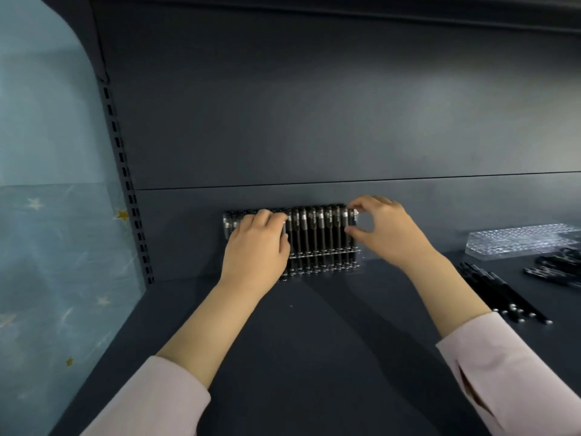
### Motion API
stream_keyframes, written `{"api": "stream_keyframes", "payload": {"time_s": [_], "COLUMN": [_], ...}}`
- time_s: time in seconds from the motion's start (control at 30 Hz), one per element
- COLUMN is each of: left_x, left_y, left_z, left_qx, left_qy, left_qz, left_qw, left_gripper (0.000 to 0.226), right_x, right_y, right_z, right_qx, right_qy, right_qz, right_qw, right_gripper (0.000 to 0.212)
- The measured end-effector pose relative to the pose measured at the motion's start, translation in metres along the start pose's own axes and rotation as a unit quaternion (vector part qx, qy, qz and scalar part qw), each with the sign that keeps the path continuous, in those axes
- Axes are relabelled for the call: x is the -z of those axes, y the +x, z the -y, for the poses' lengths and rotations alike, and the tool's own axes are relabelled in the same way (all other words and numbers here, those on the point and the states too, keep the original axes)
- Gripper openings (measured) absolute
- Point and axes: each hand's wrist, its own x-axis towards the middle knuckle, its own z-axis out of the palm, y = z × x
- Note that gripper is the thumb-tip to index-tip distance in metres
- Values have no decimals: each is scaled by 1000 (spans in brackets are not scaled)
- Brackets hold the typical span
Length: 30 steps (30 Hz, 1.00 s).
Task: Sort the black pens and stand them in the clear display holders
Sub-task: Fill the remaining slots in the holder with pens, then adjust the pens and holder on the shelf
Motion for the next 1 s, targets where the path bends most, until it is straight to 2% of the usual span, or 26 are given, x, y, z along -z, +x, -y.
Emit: {"api": "stream_keyframes", "payload": {"time_s": [0.23,0.4,0.5,0.63,0.83,0.9,1.0], "left_x": [-42,-91,-116,-147,-169,-175,-182], "left_y": [25,27,27,26,32,36,43], "left_z": [-124,-217,-261,-306,-353,-362,-366], "left_qx": [-9,22,70,145,188,201,234], "left_qy": [-43,-82,-102,-82,17,34,22], "left_qz": [63,162,234,313,330,339,337], "left_qw": [997,983,964,935,925,918,912], "left_gripper": [36,37,43,65,101,105,98], "right_x": [56,82,86,79,71,70,72], "right_y": [-18,-35,-39,-41,-39,-37,-36], "right_z": [-120,-216,-260,-295,-318,-322,-325], "right_qx": [-41,-86,-106,-118,-171,-199,-228], "right_qy": [-19,-1,28,52,188,258,322], "right_qz": [60,118,165,212,256,254,253], "right_qw": [997,989,980,969,933,911,883], "right_gripper": [35,29,28,26,17,18,19]}}
